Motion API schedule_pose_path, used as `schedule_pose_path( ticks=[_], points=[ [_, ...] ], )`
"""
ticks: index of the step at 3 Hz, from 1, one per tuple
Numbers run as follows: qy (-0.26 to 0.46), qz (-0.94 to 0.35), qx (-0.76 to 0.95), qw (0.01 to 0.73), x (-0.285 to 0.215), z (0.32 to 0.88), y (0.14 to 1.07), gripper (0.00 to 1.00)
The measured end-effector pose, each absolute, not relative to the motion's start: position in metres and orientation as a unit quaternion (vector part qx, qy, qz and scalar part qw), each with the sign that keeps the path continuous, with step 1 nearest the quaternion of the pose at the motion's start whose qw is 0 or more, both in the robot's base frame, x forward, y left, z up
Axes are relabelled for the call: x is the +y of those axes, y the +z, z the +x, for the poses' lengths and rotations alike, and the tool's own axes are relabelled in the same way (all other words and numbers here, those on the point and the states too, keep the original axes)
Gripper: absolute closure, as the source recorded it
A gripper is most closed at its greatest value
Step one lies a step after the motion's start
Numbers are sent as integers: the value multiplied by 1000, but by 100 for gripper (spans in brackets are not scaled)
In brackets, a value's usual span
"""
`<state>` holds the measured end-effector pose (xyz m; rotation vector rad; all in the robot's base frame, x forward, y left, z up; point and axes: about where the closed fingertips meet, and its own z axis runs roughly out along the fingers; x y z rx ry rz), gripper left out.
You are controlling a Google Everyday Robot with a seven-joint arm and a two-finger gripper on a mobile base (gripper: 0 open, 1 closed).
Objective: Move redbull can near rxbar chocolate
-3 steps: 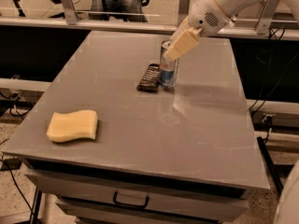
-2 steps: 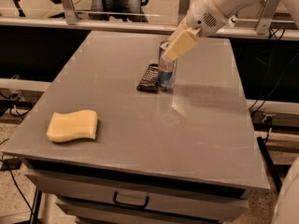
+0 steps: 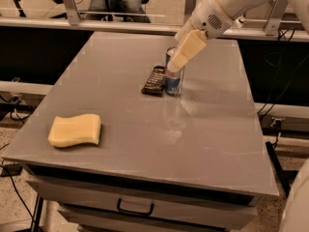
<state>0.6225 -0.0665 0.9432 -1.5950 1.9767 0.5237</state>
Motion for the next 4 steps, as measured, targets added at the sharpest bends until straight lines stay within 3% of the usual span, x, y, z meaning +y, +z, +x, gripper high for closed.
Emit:
schedule_pose_path(
  ticks=[2, 4],
  points=[
    [192, -597, 725, 287, -77, 625, 943, 0],
    [190, -591, 685, 381, -141, 625, 949, 0]
  ],
)
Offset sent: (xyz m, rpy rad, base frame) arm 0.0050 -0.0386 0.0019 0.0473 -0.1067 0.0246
